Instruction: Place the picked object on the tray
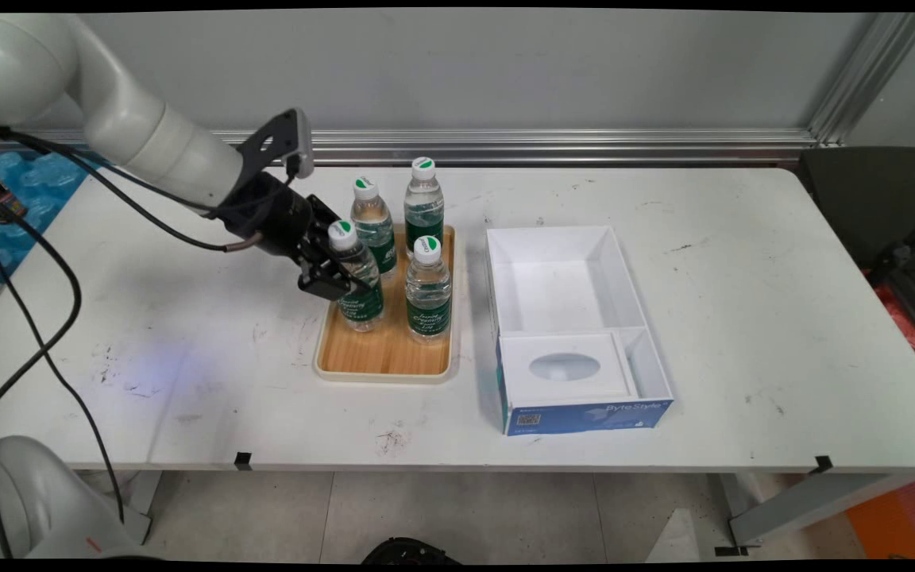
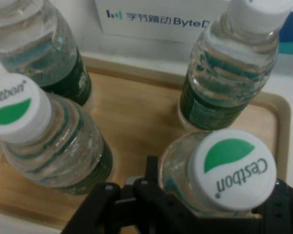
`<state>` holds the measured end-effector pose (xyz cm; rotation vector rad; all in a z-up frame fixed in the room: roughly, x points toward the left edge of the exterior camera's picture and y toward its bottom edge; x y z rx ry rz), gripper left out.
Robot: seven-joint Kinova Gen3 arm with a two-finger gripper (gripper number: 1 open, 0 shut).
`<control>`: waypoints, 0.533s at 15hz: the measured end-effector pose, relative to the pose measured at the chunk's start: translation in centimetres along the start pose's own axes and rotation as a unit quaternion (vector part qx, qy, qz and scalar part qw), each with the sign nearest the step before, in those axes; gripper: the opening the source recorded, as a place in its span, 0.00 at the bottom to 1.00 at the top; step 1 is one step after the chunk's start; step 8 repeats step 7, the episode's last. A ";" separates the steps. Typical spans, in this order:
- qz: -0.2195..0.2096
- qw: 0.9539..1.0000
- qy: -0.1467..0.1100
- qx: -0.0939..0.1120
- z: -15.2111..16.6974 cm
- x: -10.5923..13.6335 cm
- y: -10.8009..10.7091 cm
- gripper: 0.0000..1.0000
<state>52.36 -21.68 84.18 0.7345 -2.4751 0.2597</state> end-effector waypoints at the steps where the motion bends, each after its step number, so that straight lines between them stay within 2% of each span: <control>1: 0.003 1.000 0.000 0.000 0.4 -0.2 -0.1 0.00; 4: 0.010 1.000 0.001 -0.001 1.4 -0.8 -0.2 0.00; 5: 0.012 1.000 0.002 -0.001 1.6 -1.0 -0.3 1.00; 8: 0.016 1.000 0.003 -0.001 1.9 -1.3 -0.3 1.00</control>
